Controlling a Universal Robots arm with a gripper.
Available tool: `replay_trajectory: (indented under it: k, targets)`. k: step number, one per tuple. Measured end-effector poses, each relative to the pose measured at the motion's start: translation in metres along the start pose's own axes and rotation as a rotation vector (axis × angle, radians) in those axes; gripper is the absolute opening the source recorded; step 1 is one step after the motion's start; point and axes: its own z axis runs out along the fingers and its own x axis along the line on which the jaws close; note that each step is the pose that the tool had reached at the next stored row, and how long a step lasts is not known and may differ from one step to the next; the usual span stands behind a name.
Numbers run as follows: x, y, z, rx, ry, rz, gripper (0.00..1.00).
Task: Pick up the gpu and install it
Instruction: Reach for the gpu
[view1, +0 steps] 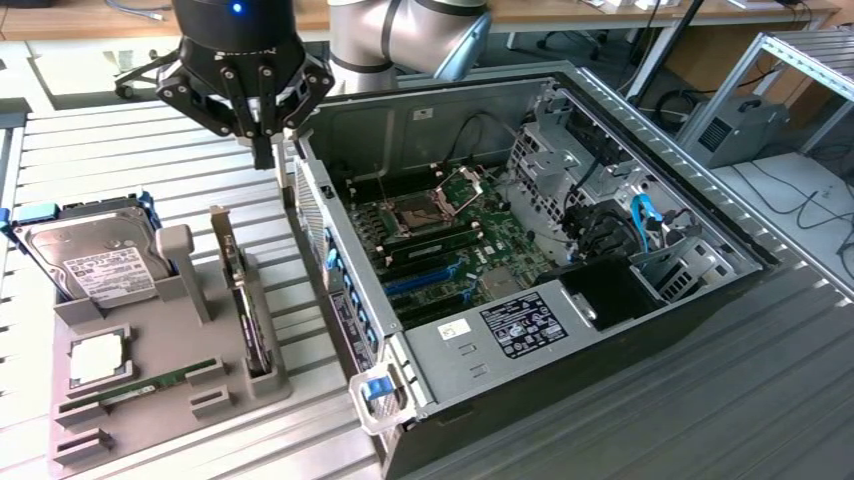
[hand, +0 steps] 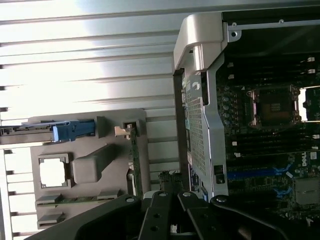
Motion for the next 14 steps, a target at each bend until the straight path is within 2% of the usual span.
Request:
replay_trajectory:
  k: [14]
  targets:
    - [0.0037,-0.0003,-0.0001,0.0000,-0.0001,0.000,0.11]
